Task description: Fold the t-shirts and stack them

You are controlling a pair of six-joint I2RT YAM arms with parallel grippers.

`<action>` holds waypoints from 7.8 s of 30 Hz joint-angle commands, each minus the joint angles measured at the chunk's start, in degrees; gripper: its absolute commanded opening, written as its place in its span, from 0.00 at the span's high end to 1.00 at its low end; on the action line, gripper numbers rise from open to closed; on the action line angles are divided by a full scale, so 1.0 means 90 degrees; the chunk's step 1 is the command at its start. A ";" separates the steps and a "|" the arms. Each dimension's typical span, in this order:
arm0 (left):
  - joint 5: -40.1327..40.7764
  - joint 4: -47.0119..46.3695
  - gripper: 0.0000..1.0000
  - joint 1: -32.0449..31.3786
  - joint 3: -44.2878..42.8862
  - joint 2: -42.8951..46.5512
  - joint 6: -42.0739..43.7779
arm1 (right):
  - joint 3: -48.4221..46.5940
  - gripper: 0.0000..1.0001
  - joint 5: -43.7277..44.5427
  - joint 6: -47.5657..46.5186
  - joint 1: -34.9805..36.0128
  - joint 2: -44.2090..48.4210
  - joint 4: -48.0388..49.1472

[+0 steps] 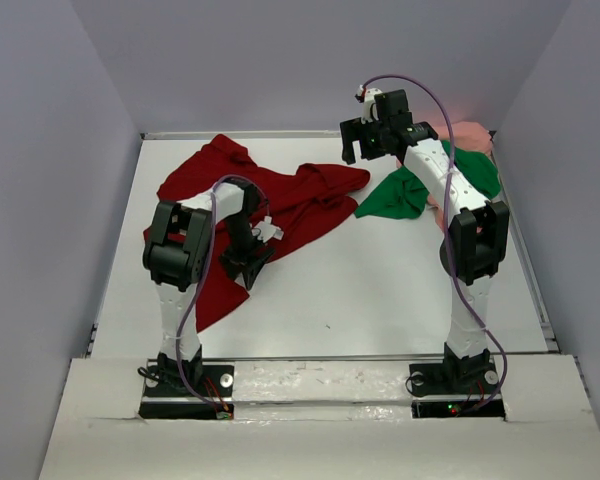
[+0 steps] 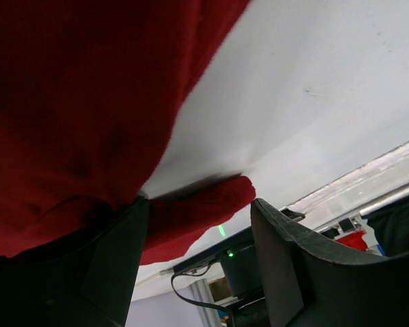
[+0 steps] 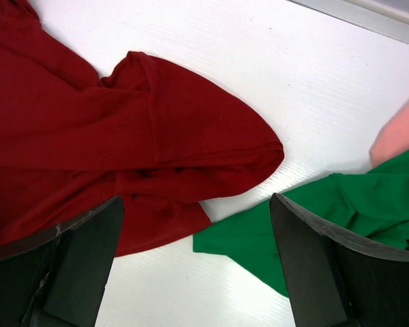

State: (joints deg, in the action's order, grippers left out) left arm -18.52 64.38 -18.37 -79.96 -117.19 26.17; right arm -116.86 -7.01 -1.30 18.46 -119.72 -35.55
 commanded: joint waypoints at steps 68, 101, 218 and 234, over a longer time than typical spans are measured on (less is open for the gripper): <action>-0.0187 0.0073 0.26 0.0685 0.1268 0.3022 0.0812 | 0.0094 0.07 -0.0169 0.0106 -0.0020 0.0568 0.0386; 0.1482 -0.2231 0.28 -0.0879 0.2497 0.2669 0.0403 | 0.0064 0.06 -0.0178 0.0008 -0.0020 0.0500 0.0385; 0.2656 -0.3482 1.00 0.2311 -0.4962 0.7473 -0.2458 | -0.0980 1.00 0.0923 -0.0109 -0.0020 0.5908 0.0396; 0.2087 -0.5736 1.00 0.2842 -0.2271 0.5730 -0.2614 | -0.1556 1.00 0.0762 -0.0004 -0.0506 0.2906 0.0356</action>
State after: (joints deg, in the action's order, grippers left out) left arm -8.10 22.37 6.81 -110.24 -51.57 1.41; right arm -132.81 -4.56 -2.81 19.05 -78.81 -30.98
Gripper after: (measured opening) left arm 0.040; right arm 0.029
